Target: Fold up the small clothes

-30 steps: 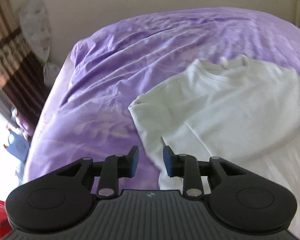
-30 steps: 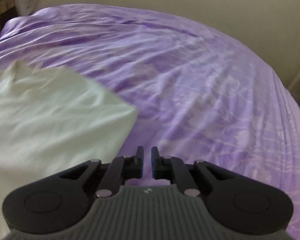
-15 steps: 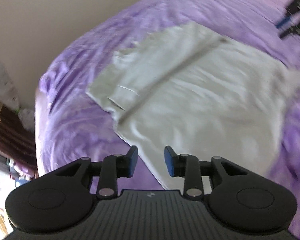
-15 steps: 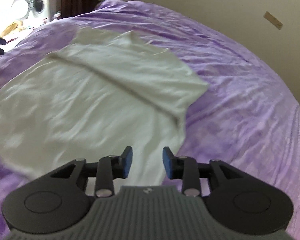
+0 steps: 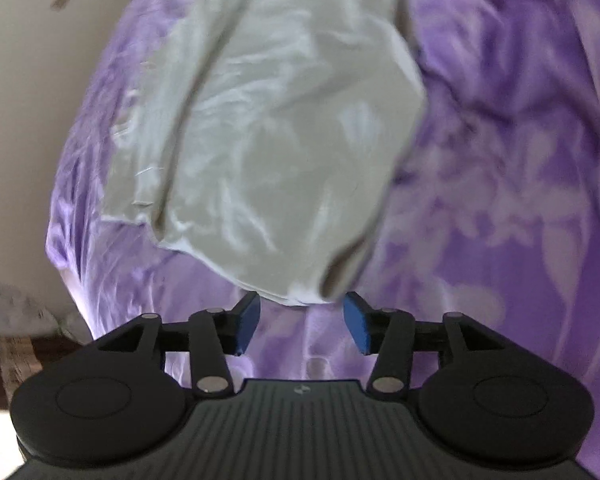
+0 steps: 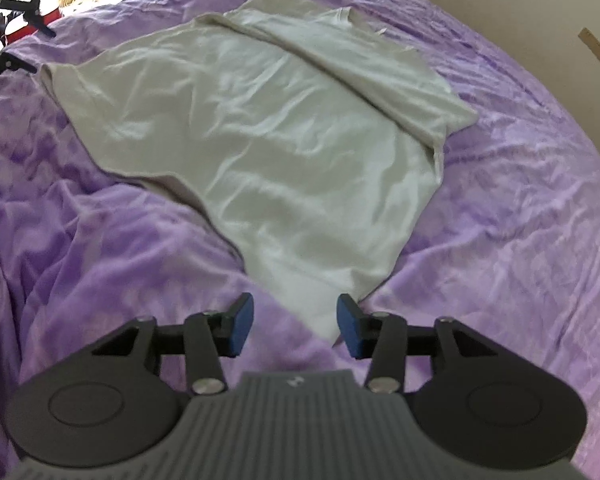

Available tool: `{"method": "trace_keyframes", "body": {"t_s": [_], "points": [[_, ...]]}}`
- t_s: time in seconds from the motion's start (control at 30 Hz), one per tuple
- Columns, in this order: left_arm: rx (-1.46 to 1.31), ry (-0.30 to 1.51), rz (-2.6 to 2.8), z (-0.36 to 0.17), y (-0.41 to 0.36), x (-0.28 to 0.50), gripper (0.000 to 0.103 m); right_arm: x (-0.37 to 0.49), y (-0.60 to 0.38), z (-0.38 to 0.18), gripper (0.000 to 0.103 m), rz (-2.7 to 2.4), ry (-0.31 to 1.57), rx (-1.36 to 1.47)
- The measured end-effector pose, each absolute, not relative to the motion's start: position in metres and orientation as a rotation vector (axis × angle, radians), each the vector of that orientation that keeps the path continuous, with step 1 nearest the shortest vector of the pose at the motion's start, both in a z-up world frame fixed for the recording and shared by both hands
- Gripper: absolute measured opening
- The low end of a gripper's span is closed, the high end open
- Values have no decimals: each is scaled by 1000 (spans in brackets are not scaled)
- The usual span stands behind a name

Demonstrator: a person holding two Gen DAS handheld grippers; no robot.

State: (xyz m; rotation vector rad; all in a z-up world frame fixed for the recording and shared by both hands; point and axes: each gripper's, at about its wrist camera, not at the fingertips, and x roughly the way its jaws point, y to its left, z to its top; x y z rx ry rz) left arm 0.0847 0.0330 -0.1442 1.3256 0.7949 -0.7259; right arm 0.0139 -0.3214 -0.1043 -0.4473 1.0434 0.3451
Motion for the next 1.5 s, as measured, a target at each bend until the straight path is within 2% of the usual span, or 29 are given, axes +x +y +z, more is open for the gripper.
{"method": "trace_keyframes", "body": {"t_s": [0.17,0.23,0.27,0.3,0.4,0.5,0.77,0.93,1.2,1.27,1.33,1.37,1.47,1.5], "points": [[1435,782,-746,-168,26,85,56,11,-324,-112,44,333,1053,-477],[1451,782,-742,-176,19,90,51,12,-327,-116,45,330,1062,-476],[1457,788,-737,-178,16,93,43,13,-328,-117,45,329,1066,-475],[1456,792,-731,-179,12,92,29,14,-329,-119,45,331,1069,-477],[1433,793,-723,-178,8,87,6,14,-328,-119,45,333,1065,-500],[1345,777,-690,-165,9,89,4,12,-324,-120,47,344,1061,-534],[899,790,-567,-96,25,124,4,7,-317,-119,47,410,1048,-645],[750,798,-516,-65,25,143,4,9,-312,-120,47,452,1034,-720],[580,824,-504,-32,24,172,4,40,-288,-115,47,510,1016,-538],[556,826,-498,-26,25,177,3,45,-271,-123,50,526,1010,-533],[536,832,-482,-19,26,182,3,52,-257,-135,60,522,1005,-542],[537,832,-476,-18,26,184,3,55,-253,-141,60,525,1014,-543],[545,830,-467,-16,29,186,3,61,-248,-158,57,488,1045,-591],[539,833,-466,-16,32,187,3,62,-251,-159,49,475,1049,-596]]}}
